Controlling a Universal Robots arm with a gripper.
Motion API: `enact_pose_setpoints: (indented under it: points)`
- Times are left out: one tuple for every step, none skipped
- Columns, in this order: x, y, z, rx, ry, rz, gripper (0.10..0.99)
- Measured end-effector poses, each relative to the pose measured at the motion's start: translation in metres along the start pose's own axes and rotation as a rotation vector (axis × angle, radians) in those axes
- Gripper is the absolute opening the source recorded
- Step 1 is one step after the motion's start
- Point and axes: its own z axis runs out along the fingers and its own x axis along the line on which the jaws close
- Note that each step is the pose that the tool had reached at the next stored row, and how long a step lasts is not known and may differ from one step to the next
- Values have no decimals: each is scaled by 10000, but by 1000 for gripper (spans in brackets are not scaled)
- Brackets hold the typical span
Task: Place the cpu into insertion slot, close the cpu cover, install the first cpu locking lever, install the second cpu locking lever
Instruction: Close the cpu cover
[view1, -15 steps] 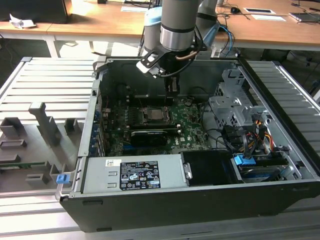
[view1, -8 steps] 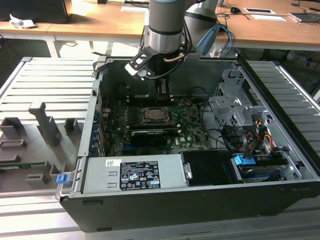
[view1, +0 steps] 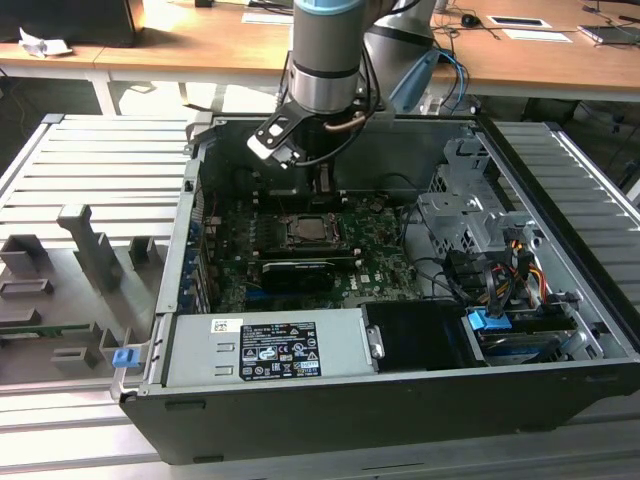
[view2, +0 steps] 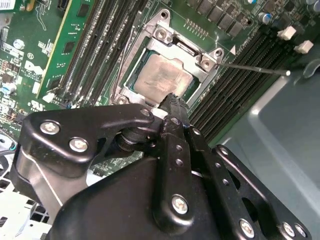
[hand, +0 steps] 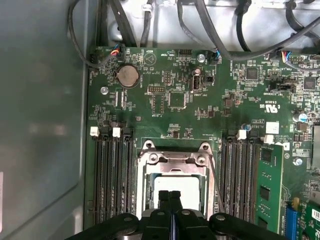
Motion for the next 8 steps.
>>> enact_pose_setpoints:
  points:
    - [-4, -4, 2, 0, 0, -13, 106]
    - [-11, -9, 4, 0, 0, -32, 106]
    - [-25, -16, 6, 1, 2, -106, 106]
    - [-34, -21, 7, 1, 4, -220, 106]
    - [-35, -22, 8, 1, 6, -264, 106]
    - [-38, -26, 7, 2, 6, -277, 106]
    - [-40, -31, 7, 2, 8, -279, 106]
    - [-41, -35, 7, 2, 7, -279, 106]
